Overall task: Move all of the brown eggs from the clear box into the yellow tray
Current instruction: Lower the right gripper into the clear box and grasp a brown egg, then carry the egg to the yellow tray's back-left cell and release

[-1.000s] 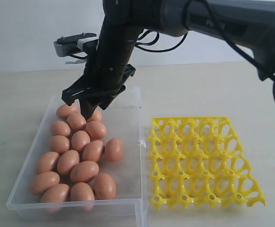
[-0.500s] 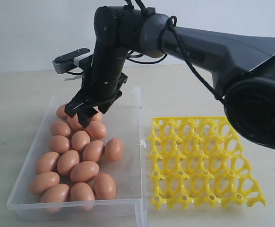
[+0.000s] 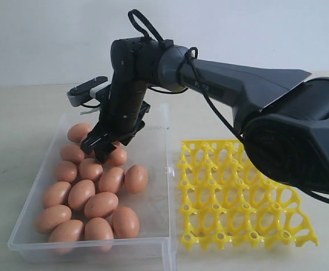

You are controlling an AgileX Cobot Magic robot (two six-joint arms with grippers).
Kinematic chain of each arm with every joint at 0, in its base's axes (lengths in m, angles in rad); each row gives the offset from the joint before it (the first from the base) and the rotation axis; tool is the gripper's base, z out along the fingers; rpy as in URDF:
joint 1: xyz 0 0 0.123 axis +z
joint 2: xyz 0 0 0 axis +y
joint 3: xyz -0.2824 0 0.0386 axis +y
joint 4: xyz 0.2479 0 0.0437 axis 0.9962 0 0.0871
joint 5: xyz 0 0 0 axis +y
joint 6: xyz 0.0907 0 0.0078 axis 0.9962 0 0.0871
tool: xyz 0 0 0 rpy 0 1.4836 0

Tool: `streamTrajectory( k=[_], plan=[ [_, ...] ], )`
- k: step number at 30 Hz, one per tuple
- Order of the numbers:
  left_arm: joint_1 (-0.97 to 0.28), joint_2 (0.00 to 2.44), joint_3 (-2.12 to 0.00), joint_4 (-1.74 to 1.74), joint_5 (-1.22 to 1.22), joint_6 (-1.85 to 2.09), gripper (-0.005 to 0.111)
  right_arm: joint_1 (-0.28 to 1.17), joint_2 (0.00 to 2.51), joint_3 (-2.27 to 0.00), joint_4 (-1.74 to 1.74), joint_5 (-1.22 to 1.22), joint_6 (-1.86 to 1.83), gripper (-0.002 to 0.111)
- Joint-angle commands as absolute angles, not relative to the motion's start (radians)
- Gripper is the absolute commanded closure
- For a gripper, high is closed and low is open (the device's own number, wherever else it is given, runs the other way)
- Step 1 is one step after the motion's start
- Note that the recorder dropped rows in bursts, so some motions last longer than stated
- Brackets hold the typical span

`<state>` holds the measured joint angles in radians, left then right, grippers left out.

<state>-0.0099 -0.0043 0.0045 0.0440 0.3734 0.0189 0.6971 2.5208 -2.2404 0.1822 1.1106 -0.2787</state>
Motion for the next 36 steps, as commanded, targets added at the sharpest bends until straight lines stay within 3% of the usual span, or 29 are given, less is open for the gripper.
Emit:
streamTrajectory(
  k=[1,7,10,15,16,28,32,36],
  plan=[
    [-0.009,0.000,0.000,0.047,0.369,0.021,0.107,0.699,2.535,-2.251,0.166,1.081,-0.283,0.042],
    [-0.009,0.000,0.000,0.047,0.369,0.021,0.107,0.699,2.546,-2.251,0.157,1.050,-0.262,0.047],
    [-0.009,0.000,0.000,0.047,0.369,0.021,0.107,0.699,2.546,-2.251,0.157,1.050,-0.262,0.064],
    [-0.009,0.000,0.000,0.047,0.369,0.021,0.107,0.699,2.546,-2.251,0.155,1.080,-0.262,0.105],
    [-0.009,0.000,0.000,0.047,0.369,0.021,0.107,0.699,2.540,-2.251,0.155,1.087,-0.262,0.108],
    [-0.009,0.000,0.000,0.047,0.369,0.022,0.107,0.652,2.254,-2.191,0.112,0.991,-0.253,0.108],
    [-0.009,0.000,0.000,0.047,0.369,0.022,0.107,0.627,2.083,-1.947,0.110,0.821,-0.239,0.108],
    [-0.009,0.000,0.000,0.047,0.369,0.022,0.107,0.589,1.863,-1.542,0.112,0.461,-0.218,0.108]
  ],
)
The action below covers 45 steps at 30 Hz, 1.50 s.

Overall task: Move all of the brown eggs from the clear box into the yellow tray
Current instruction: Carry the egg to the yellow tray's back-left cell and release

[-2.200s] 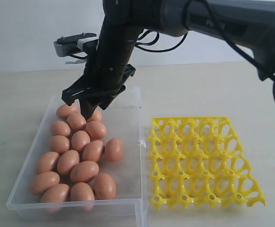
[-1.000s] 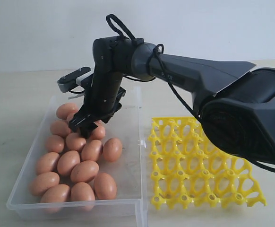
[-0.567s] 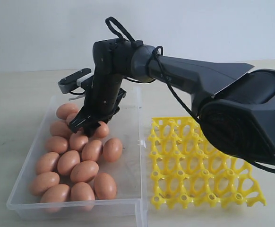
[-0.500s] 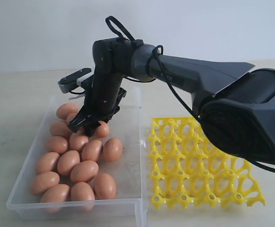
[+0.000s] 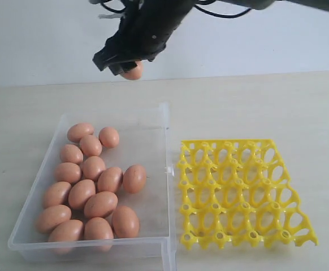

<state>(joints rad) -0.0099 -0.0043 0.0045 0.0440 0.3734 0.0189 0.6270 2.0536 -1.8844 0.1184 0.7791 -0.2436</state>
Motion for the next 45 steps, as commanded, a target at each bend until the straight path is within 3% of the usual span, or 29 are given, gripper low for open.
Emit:
streamTrajectory(
  k=[1,6,12,17,24,31,45],
  plan=[
    [-0.009,0.000,0.000,0.047,0.369,0.022,0.107,0.579,1.820,-1.454,0.114,0.361,-0.205,0.108],
    [-0.009,0.000,0.000,0.047,0.369,0.022,0.107,0.544,1.630,-1.030,0.185,-0.017,-0.182,0.108],
    [-0.009,0.000,0.000,0.047,0.369,0.022,0.107,0.544,1.591,-0.734,0.183,-0.375,-0.122,0.108],
    [-0.009,0.000,0.000,0.047,0.369,0.022,0.107,0.544,1.621,-0.584,0.173,-0.662,-0.043,0.108],
    [-0.009,0.000,0.000,0.047,0.369,0.022,0.107,0.544,1.805,-0.546,0.025,-0.931,0.000,0.108],
    [-0.009,0.000,0.000,0.047,0.369,0.022,0.107,0.544,1.918,-0.546,0.065,-1.000,0.010,0.108],
    [-0.009,0.000,0.000,0.047,0.369,0.022,0.107,0.534,1.918,-0.557,0.034,-0.973,0.117,0.108]
  ],
)
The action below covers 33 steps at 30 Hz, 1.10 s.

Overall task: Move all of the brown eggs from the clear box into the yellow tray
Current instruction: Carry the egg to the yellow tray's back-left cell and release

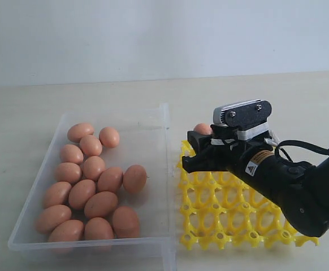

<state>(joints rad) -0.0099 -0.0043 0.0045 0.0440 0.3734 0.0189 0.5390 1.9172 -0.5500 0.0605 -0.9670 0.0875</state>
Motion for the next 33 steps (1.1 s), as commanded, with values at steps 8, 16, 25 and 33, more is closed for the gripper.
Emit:
streamTrajectory(
  k=[8,16,25,33],
  plan=[
    [-0.009,0.000,0.000,0.047,0.369,0.022,0.107,0.534,1.916,-0.557,0.016,-0.966,0.176,0.108],
    [-0.009,0.000,0.000,0.047,0.369,0.022,0.107,0.534,1.893,-0.557,0.000,-0.885,0.275,0.108],
    [-0.009,0.000,0.000,0.047,0.369,0.022,0.107,0.534,1.898,-0.557,-0.032,-0.892,0.321,0.108],
    [-0.009,0.000,0.000,0.047,0.369,0.022,0.107,0.534,1.916,-0.592,-0.062,-0.858,0.406,0.105]
  ],
)
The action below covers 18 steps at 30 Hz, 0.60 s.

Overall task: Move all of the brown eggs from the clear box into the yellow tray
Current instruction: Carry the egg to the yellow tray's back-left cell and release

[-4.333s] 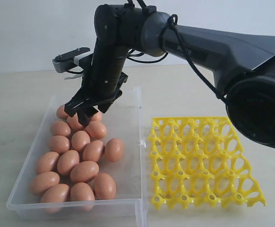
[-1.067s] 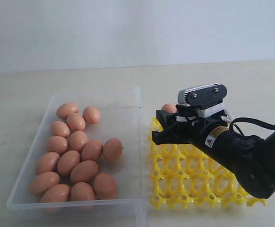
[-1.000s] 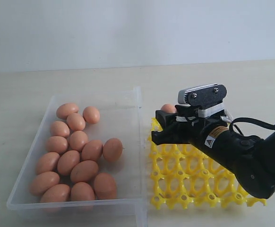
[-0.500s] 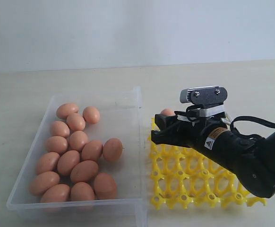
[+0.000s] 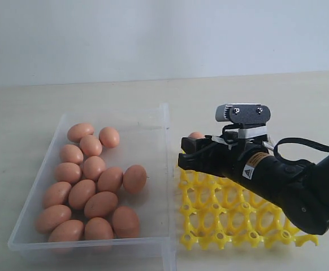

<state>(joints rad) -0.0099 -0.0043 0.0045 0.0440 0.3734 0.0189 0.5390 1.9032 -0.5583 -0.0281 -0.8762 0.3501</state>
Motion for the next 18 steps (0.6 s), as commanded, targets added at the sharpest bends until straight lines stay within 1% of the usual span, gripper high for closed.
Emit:
streamTrajectory(
  k=[1,2,5,6,9,13,18],
  plan=[
    [-0.009,0.000,0.000,0.047,0.369,0.022,0.107,0.534,1.922,-0.603,-0.069,-0.852,0.418,0.101],
    [-0.009,0.000,0.000,0.047,0.369,0.022,0.107,0.534,1.927,-0.613,-0.071,-0.837,0.427,0.096],
    [-0.009,0.000,0.000,0.047,0.369,0.022,0.107,0.534,1.926,-0.635,-0.054,-0.757,0.439,0.089],
    [-0.009,0.000,0.000,0.047,0.369,0.022,0.107,0.534,1.924,-0.635,-0.054,-0.743,0.441,0.089],
    [-0.009,0.000,0.000,0.047,0.369,0.022,0.107,0.534,1.907,-0.635,-0.054,-0.668,0.427,0.095],
    [-0.009,0.000,0.000,0.047,0.369,0.022,0.107,0.534,1.907,-0.635,-0.016,-0.741,0.344,0.095],
    [-0.009,0.000,0.000,0.047,0.369,0.022,0.107,0.534,1.909,-0.635,0.054,-0.777,0.305,0.095]
  ],
)
